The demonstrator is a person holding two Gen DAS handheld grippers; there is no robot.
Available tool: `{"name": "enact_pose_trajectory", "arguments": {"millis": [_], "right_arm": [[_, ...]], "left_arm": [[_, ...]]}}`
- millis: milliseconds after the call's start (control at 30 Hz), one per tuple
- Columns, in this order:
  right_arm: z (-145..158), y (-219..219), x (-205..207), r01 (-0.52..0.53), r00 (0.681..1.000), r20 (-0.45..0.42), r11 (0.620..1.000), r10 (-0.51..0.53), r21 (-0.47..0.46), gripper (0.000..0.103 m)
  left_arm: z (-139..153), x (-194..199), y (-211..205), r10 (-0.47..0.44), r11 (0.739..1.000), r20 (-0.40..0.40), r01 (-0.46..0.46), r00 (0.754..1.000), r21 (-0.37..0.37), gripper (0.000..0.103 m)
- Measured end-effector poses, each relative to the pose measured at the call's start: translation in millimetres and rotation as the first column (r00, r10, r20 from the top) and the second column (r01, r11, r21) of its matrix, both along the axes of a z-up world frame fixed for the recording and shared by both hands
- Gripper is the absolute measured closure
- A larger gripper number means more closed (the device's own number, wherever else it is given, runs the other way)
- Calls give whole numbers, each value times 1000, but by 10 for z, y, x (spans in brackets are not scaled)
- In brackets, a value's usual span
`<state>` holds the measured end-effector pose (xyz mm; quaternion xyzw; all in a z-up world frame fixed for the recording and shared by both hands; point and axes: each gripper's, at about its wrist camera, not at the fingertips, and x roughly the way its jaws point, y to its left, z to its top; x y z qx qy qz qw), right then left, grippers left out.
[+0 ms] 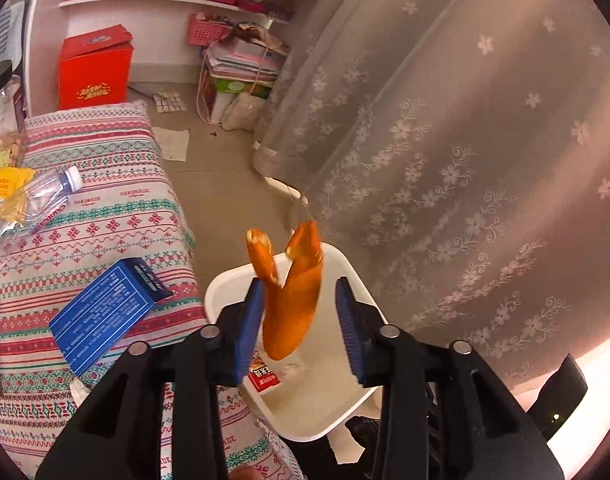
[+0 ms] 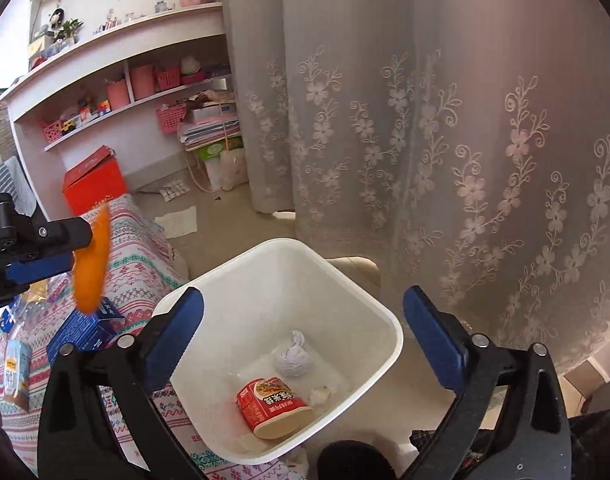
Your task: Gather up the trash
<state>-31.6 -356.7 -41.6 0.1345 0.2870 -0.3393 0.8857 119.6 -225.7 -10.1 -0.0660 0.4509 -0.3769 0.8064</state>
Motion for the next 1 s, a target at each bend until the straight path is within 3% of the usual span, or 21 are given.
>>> {"name": "enact_pose_trajectory", "arguments": {"millis": [67, 433, 600, 867, 1000], "right_arm": [[-16, -39, -33, 12, 1000, 6, 1000, -12, 16, 7], [-13, -75, -16, 5, 1000, 12, 999, -6, 47, 7], [2, 11, 45, -35, 999, 25, 996, 33, 77, 7], [30, 322, 215, -200, 979, 55, 972, 195, 124, 7], [16, 543, 347, -296, 955, 30, 946, 295, 129, 7]], "left_arm": [[-22, -6, -48, -7, 1000, 0, 7, 1000, 2, 50], [-49, 61, 70, 43, 999, -16, -43, 999, 17, 49], [-44, 129, 277, 97, 995, -24, -96, 995, 28, 39], [-95, 239, 598, 181, 981, -42, -177, 983, 81, 36], [-126, 342, 805, 237, 960, -32, -229, 971, 160, 33]]}}
